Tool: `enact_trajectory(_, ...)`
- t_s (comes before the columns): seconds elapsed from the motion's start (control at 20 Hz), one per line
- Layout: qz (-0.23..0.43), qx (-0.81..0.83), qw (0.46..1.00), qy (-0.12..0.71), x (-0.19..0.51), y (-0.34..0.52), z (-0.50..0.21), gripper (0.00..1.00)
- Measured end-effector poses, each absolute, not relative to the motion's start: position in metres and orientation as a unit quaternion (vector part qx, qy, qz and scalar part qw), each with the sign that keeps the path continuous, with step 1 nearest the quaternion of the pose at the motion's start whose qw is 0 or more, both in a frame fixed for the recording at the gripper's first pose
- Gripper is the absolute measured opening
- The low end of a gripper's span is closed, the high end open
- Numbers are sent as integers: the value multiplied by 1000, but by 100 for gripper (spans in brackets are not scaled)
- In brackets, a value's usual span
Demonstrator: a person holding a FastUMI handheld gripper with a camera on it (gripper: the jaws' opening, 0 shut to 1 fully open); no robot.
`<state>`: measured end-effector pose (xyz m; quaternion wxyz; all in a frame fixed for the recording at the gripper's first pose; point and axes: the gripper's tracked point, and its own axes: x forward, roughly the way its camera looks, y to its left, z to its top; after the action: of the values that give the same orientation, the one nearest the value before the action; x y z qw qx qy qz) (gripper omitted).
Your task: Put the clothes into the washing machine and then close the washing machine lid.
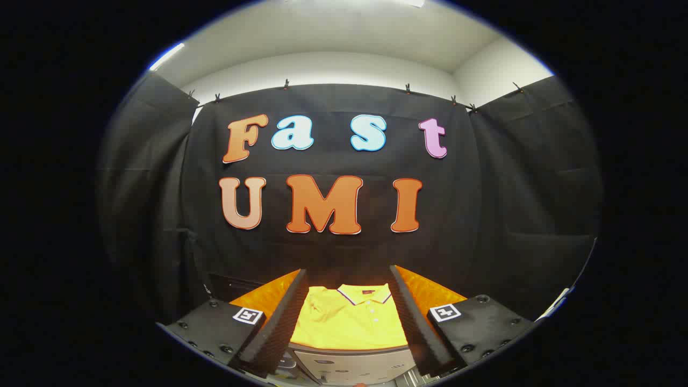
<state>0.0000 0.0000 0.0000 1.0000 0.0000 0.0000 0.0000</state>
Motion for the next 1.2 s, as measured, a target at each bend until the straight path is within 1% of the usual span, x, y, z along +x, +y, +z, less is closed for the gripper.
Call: enact_trajectory(1.2,-2,10,1000,14,29,-14,-10,97)
